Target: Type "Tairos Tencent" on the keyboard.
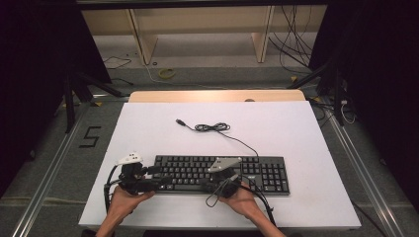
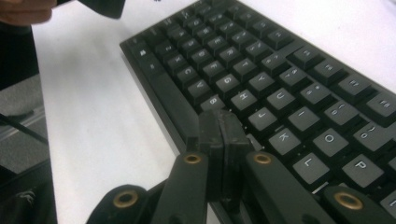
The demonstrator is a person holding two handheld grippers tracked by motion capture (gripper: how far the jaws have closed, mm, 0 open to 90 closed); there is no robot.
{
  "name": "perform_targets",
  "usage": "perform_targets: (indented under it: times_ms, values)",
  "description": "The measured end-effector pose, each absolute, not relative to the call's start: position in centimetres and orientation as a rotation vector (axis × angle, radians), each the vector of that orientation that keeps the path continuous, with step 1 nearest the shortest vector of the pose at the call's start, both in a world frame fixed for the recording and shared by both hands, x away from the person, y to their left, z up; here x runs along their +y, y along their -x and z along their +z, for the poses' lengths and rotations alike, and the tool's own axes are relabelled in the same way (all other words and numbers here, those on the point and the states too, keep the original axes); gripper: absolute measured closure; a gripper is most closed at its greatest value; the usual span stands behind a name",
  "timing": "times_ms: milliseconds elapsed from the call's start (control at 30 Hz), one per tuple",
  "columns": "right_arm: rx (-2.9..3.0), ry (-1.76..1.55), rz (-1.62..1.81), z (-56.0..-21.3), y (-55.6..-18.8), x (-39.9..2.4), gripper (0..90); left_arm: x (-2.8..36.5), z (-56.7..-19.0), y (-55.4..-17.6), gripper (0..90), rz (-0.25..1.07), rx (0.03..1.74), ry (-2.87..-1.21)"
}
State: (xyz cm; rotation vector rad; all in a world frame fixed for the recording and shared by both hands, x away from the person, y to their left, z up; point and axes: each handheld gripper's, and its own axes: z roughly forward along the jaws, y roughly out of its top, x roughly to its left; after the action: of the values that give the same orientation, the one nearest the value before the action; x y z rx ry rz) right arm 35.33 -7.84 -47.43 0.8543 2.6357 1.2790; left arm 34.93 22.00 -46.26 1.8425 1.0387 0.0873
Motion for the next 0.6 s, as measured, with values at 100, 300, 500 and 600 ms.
perform_targets:
  times_ms: [100,300,500,600]
  values:
    - [2.644,-0.847,1.258,-47.60,-35.29,-7.67,90.0,22.08,-46.28,-34.87,27.5,0.088,1.038,-1.845]
    - [2.650,-0.849,1.229,-47.91,-35.37,-7.55,90.0,22.11,-46.42,-34.81,27.6,0.088,1.044,-1.846]
    - [2.654,-0.851,1.224,-48.03,-35.46,-7.50,90.0,22.17,-46.44,-34.76,27.7,0.087,1.040,-1.853]
    - [2.655,-0.852,1.224,-48.05,-35.46,-7.47,90.0,22.18,-46.48,-34.77,27.7,0.086,1.043,-1.854]
